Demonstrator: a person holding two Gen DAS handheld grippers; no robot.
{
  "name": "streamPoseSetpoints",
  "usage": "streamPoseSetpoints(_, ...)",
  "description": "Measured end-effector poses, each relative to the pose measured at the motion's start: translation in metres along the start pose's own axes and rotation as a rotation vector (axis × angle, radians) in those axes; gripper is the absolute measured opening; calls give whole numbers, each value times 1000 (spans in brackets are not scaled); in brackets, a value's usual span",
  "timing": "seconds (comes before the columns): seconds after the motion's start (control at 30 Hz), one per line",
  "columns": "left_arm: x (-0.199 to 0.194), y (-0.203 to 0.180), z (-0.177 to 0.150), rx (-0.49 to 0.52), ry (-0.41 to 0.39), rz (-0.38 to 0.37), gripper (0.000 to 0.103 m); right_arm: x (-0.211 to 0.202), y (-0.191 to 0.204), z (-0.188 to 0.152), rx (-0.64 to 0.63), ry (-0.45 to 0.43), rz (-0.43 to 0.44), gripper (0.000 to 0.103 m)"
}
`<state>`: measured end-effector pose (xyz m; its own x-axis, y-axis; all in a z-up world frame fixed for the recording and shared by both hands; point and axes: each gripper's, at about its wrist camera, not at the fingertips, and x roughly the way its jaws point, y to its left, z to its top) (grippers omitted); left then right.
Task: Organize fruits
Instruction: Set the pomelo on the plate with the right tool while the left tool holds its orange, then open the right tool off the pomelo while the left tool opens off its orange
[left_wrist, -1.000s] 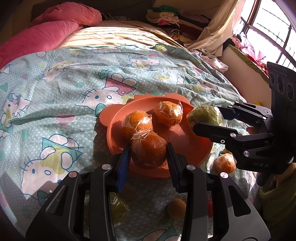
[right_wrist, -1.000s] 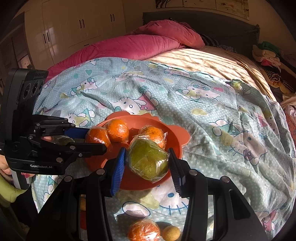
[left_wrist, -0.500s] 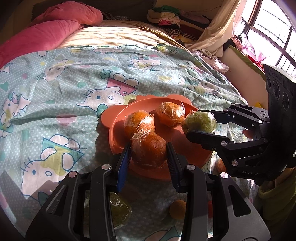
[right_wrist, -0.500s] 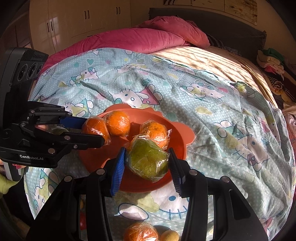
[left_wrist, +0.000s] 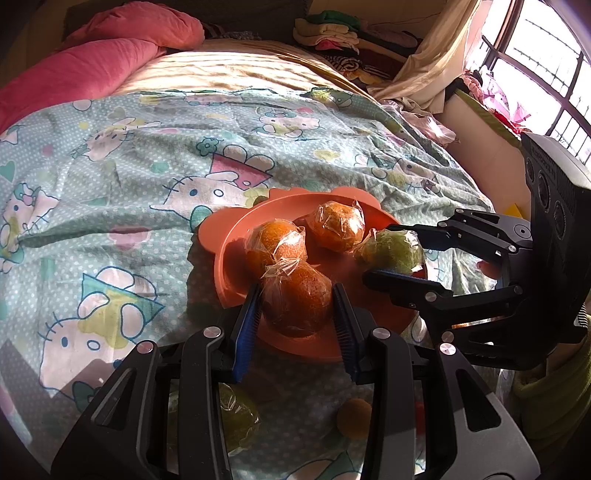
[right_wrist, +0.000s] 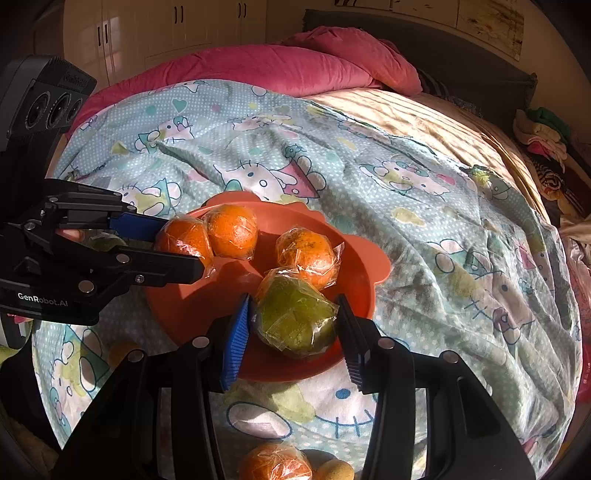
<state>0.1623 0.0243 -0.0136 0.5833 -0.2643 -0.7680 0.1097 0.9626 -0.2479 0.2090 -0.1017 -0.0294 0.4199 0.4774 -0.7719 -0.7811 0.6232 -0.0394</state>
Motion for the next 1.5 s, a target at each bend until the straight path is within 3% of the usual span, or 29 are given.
streamPoseSetpoints(0.5,2,-1,-1,-1,4,-5,30,1,1,-1,-4,3,1,45)
streamPoseSetpoints(1.5,3,-1,-1,-10,12,-12,33,-16,-1,-6,2,-27,-33,58)
